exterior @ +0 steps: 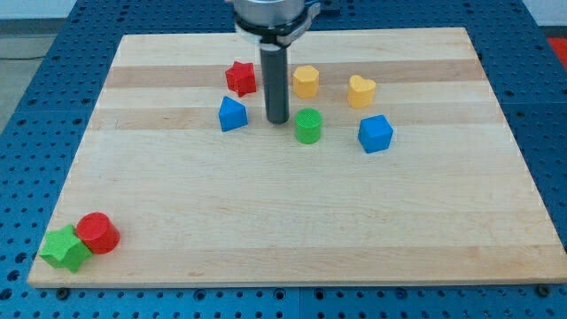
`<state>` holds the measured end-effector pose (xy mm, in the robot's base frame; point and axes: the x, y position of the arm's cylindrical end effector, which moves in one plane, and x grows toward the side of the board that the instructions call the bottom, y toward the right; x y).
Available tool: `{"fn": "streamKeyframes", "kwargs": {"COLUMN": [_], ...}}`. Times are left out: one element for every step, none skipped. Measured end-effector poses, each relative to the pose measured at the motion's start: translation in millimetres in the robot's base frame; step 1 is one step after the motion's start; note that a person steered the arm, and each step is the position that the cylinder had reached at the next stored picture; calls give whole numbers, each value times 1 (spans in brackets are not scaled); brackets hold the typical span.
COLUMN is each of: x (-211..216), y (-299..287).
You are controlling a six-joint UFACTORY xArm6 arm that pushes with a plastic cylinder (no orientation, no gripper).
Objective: Slide the green circle towards the bottom center of the board
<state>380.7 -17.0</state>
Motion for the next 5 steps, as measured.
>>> {"fn": "streamKeyframes", "kwargs": {"x": [-7,2,16,34,52], "y": [25,25,23,24,26]}}
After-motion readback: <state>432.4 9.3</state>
